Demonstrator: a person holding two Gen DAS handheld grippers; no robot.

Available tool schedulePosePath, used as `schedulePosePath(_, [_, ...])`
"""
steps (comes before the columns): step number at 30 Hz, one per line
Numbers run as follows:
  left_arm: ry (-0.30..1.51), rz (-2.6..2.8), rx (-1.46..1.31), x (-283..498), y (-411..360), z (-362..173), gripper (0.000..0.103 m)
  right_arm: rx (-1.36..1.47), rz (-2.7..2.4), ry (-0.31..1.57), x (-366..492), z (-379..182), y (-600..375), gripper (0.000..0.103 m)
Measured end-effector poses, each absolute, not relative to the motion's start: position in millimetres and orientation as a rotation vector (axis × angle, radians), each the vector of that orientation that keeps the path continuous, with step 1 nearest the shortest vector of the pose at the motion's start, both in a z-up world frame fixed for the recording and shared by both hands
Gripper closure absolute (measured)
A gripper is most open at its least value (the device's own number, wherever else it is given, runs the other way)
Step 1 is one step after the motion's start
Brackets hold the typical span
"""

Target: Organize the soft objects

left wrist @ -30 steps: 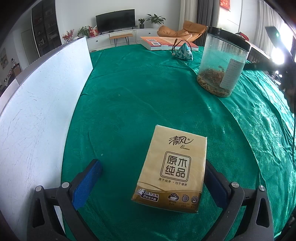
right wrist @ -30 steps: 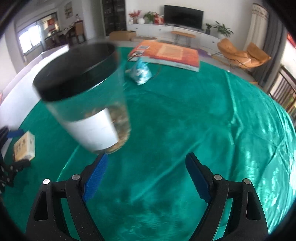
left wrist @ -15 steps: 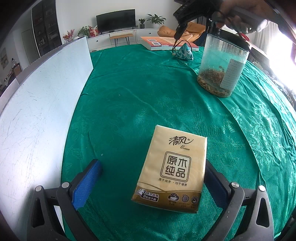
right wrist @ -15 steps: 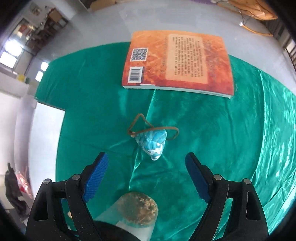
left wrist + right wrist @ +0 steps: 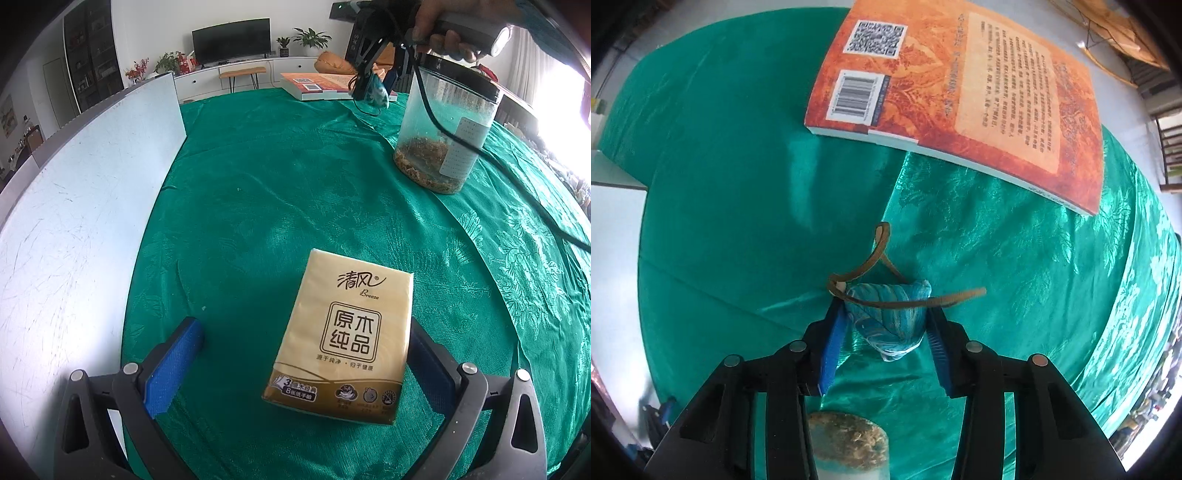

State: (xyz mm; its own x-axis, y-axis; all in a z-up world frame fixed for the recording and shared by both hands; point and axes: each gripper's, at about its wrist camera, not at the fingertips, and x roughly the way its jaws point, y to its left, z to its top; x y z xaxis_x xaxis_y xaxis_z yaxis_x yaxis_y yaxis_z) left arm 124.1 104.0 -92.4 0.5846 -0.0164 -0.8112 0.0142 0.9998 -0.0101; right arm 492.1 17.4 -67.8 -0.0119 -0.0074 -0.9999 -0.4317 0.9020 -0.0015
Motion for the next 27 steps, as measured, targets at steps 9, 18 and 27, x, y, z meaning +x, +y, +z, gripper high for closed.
schedulePosePath(9, [0.946, -0.018, -0.003, 124.1, 103.9, -92.3, 0.000, -0.196, 0.246, 1.413, 429.7, 30.6, -113.6, 0.058])
schedulePosePath(18, [0.946, -0.018, -0.003, 124.0, 103.8, -92.5, 0.000, -0.088, 0.224, 1.170, 334.5, -38.3, -183.7, 0.053])
schedulePosePath(27, [0.945, -0.018, -0.003, 124.0, 103.8, -92.4, 0.000, 0.059, 0.053, 0.944, 248.6, -62.9, -185.2, 0.027])
